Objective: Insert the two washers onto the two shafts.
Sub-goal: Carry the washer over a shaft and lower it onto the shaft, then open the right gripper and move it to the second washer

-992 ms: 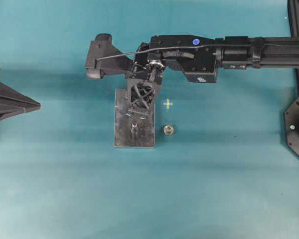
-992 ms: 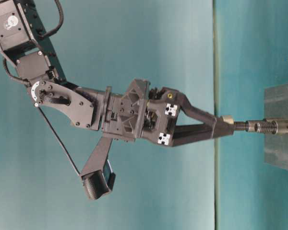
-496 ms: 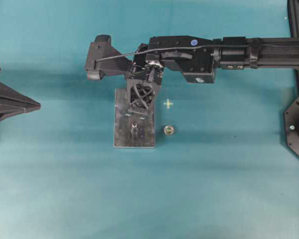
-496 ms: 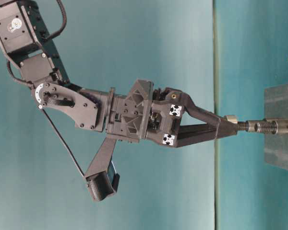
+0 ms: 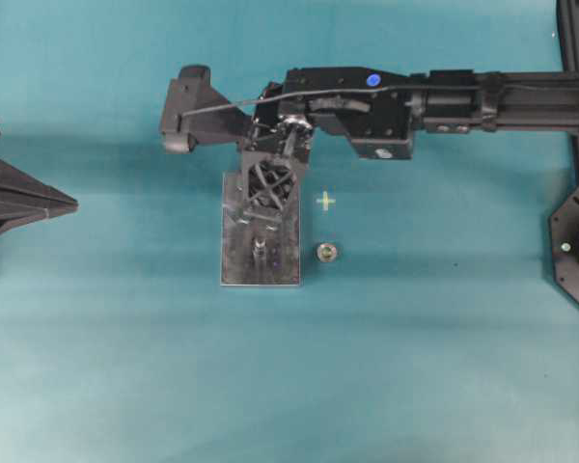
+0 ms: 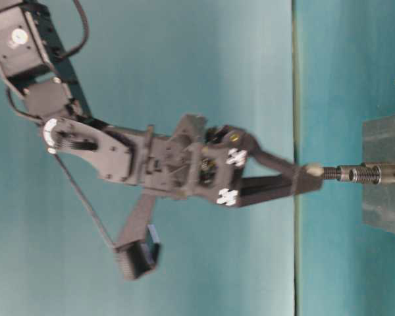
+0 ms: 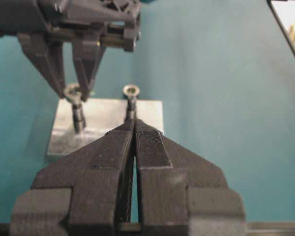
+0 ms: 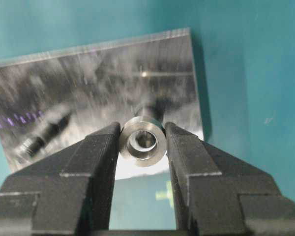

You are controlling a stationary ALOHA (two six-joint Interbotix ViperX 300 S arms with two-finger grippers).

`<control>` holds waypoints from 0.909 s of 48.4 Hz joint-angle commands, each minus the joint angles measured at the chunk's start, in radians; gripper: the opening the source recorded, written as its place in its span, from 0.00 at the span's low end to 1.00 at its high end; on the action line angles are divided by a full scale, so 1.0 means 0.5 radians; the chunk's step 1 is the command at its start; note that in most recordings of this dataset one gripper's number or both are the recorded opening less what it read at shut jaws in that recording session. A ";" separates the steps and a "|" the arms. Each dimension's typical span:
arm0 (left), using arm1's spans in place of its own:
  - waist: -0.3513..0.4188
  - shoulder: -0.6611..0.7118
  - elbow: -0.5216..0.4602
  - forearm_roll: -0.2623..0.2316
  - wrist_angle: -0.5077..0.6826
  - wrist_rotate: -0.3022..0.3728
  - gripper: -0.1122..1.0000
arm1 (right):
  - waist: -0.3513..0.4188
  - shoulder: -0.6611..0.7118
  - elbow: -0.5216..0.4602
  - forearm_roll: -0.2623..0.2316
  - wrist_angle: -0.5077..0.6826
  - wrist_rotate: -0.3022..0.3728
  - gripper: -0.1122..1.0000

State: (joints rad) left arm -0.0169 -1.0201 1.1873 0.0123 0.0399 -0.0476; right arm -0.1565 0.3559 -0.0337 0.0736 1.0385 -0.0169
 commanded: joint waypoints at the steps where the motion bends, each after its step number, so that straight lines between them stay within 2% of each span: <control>1: 0.003 0.012 -0.021 0.003 -0.015 -0.006 0.10 | -0.003 -0.040 -0.049 0.006 0.018 -0.006 0.40; 10: 0.003 0.012 -0.021 0.003 -0.015 -0.006 0.10 | -0.003 -0.040 -0.055 0.006 0.015 0.009 0.56; 17: 0.003 0.009 -0.021 0.003 -0.015 -0.006 0.10 | -0.009 -0.040 -0.086 0.006 0.021 0.018 0.61; 28: 0.003 0.009 -0.028 0.000 -0.018 -0.018 0.10 | -0.028 -0.101 -0.123 0.006 0.067 0.025 0.79; 35: 0.003 0.000 -0.015 0.003 -0.015 -0.074 0.10 | -0.052 -0.239 -0.055 0.006 0.160 0.021 0.79; 44: 0.003 0.000 -0.018 0.003 -0.015 -0.074 0.10 | -0.021 -0.488 0.187 0.006 0.138 0.012 0.80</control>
State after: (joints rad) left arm -0.0169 -1.0247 1.1904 0.0107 0.0399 -0.0844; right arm -0.1810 0.1933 0.0291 0.0736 1.1183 -0.0138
